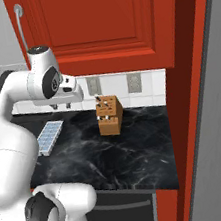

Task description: The ice cube tray has been filled with water. Take the tray and place it in the freezer to make ice. Close the freezer door after placing the tray.

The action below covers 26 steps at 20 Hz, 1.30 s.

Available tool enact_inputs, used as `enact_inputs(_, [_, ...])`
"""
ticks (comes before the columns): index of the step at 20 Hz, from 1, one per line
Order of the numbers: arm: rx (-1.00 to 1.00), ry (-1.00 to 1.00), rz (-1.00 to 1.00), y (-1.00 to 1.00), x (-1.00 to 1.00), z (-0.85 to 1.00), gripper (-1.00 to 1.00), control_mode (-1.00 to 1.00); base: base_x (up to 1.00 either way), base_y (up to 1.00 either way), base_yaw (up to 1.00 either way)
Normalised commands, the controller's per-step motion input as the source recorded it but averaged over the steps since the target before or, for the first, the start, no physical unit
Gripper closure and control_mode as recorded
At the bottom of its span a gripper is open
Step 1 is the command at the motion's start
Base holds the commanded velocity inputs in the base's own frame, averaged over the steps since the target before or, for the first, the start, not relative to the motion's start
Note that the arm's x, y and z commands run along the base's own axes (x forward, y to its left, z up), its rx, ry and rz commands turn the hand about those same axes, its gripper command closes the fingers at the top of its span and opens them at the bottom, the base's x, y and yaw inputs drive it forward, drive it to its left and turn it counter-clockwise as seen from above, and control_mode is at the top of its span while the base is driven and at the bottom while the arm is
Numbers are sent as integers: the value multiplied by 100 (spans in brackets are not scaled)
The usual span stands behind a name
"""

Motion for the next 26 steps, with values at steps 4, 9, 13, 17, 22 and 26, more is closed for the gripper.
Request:
enact_inputs(4, [0, 0, 0, 1, -10, -6, -100, -100, 0, 0, 0])
enact_inputs(9, [0, 0, 0, 26, -10, -22, -100, -100, 0, 0, 0])
enact_inputs(13, [0, 0, 0, 34, -9, -26, -100, -100, 0, 0, 0])
enact_inputs(17, [0, 0, 0, 31, -15, -25, -100, -100, 0, 0, 0])
enact_inputs(22, [0, 0, -1, 23, -22, -23, -100, -100, 0, 0, 0])
enact_inputs(26, [0, 0, -5, 11, -31, -26, -100, -100, 0, 0, 0])
